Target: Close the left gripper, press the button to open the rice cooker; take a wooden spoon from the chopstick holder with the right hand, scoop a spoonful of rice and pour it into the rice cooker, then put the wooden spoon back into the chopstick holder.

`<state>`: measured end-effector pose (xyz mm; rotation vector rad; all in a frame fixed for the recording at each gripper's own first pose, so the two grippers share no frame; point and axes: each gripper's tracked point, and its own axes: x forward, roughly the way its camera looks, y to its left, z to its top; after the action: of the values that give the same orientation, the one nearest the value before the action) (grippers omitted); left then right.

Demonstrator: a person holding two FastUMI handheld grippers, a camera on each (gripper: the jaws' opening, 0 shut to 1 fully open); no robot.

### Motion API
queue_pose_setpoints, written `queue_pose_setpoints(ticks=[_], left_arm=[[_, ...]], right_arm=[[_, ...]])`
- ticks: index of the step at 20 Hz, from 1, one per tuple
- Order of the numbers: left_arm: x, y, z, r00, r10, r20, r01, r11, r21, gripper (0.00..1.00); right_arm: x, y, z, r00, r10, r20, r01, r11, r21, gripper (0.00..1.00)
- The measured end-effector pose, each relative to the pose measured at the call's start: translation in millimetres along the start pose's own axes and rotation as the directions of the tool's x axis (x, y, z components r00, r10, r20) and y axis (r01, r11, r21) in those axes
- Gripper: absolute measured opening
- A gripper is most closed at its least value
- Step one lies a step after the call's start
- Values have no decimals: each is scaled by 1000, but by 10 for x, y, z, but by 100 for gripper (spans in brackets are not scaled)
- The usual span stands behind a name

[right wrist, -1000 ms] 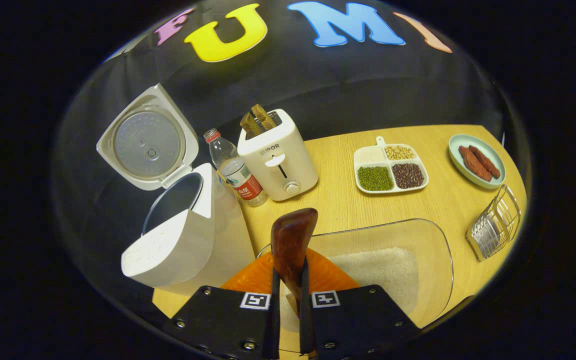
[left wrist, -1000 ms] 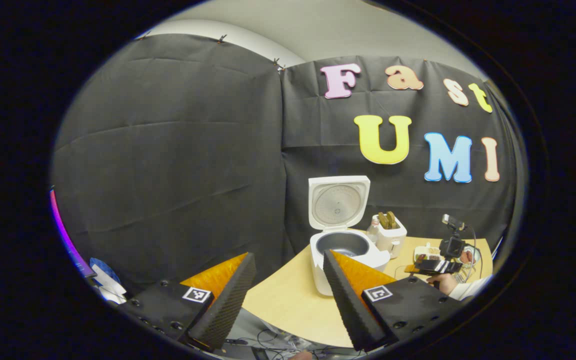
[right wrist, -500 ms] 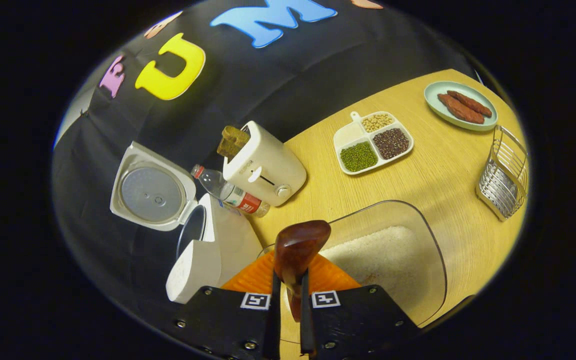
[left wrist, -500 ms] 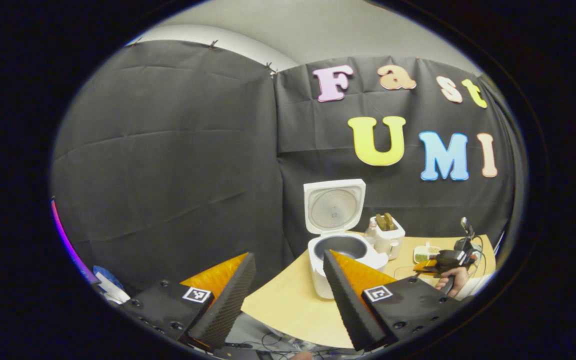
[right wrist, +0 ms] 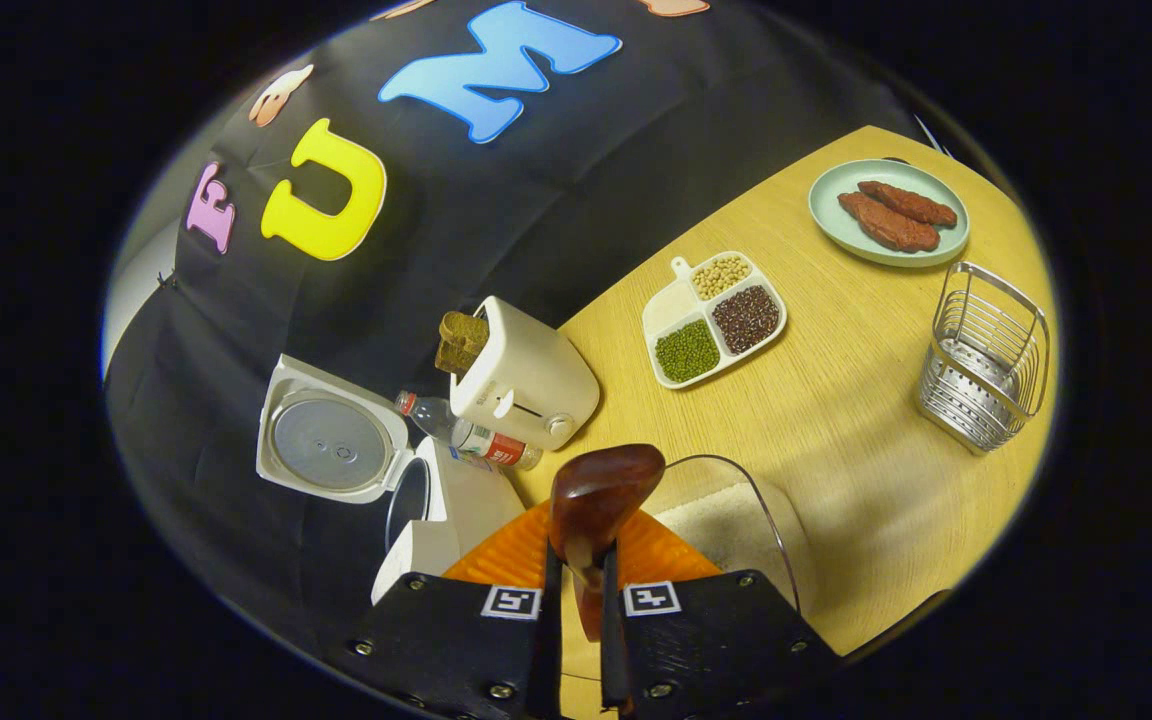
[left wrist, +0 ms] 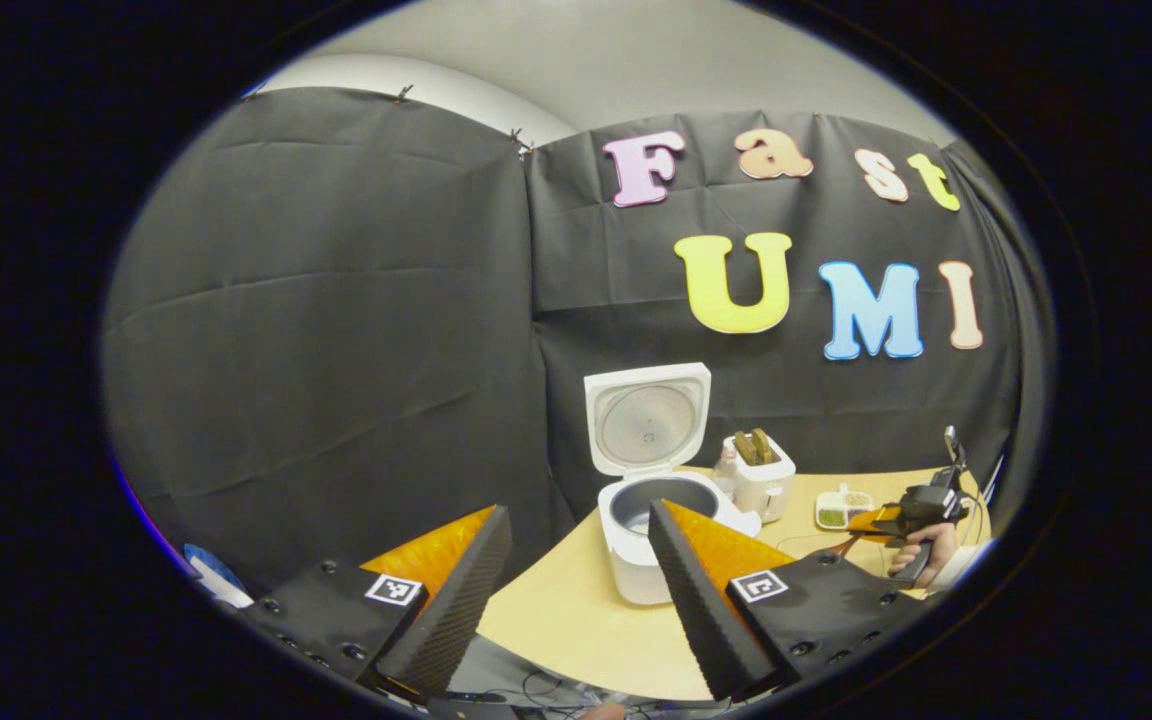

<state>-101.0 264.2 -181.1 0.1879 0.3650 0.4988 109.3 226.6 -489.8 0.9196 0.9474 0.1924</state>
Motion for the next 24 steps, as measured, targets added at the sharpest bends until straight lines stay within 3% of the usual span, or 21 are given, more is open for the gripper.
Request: queue_pose_setpoints(ticks=[8,12,14,17,18,19,21,23,24], left_arm=[[8,103,0,1000,22,2,-22,1000,2,94],[35,201,-27,999,41,-3,-41,999,-2,99],[52,230,-48,999,46,-6,-46,999,-2,94],[59,283,-30,998,56,-6,-57,998,-7,97],[60,310,-26,998,61,-6,-61,998,-10,94],[54,335,-19,998,67,-5,-67,998,-12,100],[33,404,-27,997,82,-3,-82,997,-16,94],[25,429,-19,996,91,-6,-91,996,-21,99],[17,448,-14,995,99,-3,-99,995,-19,97]], right_arm=[[-169,357,87,994,105,-8,-104,991,82,16],[-246,706,205,979,204,1,-199,955,221,16],[-278,965,273,968,250,17,-246,935,254,16],[-252,1477,386,946,322,38,-322,915,243,16],[-203,1659,412,938,343,42,-343,910,231,16],[-121,1822,420,933,358,41,-358,909,213,16],[80,2122,373,926,375,34,-375,911,172,15],[324,2365,293,928,372,22,-372,922,109,16],[456,2452,218,932,361,13,-361,930,61,16]])
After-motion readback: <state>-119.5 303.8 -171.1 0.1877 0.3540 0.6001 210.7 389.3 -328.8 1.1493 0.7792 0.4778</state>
